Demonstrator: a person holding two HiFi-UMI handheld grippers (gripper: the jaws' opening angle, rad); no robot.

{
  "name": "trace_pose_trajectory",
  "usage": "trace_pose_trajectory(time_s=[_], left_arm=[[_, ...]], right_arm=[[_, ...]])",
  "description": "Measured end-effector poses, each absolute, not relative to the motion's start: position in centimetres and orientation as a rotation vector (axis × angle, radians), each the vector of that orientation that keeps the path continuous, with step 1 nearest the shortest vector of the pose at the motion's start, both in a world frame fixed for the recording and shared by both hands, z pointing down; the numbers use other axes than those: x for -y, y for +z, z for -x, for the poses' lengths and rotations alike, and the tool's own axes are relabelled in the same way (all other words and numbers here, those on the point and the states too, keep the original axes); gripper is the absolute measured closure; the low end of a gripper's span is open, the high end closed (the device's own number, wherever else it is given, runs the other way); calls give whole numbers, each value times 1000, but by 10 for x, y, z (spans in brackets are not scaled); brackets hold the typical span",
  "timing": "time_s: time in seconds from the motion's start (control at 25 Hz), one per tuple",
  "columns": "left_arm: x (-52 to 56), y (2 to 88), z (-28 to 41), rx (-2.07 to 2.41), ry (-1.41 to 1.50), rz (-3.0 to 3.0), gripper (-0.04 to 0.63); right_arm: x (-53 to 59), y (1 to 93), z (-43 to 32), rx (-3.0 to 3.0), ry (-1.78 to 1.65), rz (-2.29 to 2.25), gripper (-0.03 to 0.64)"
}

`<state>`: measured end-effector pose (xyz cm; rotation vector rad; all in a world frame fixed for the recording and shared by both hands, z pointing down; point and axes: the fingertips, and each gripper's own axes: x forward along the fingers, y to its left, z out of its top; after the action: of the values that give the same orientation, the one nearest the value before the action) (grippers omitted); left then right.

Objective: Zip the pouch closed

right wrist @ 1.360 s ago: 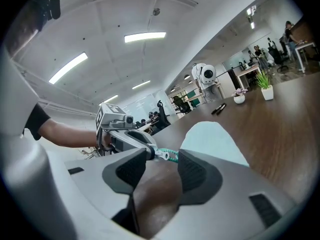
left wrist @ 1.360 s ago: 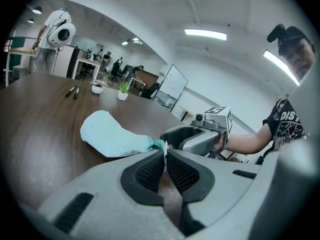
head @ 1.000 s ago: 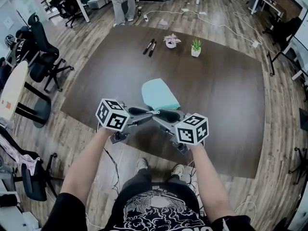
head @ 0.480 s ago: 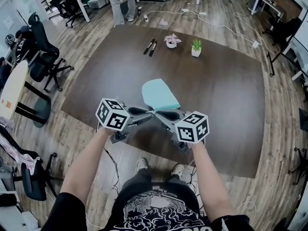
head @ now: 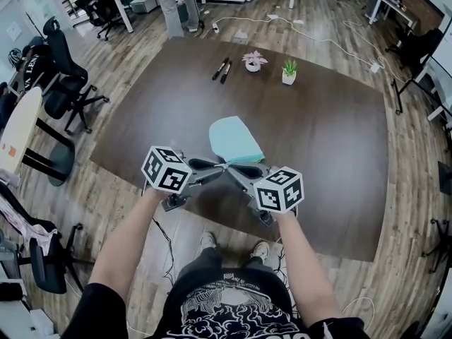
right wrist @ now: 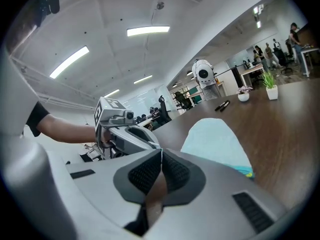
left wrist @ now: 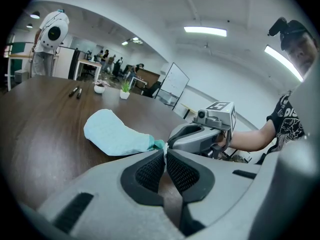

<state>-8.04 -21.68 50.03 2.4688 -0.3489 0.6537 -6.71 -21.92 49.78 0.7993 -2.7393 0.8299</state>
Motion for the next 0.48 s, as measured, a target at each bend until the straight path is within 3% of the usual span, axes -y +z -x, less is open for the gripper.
trace_pose_trajectory(time_s=[0.48], left_arm=[[214, 504, 84, 355, 685, -2470, 572]], right_arm=[[218, 502, 68, 2706, 835, -838, 614]])
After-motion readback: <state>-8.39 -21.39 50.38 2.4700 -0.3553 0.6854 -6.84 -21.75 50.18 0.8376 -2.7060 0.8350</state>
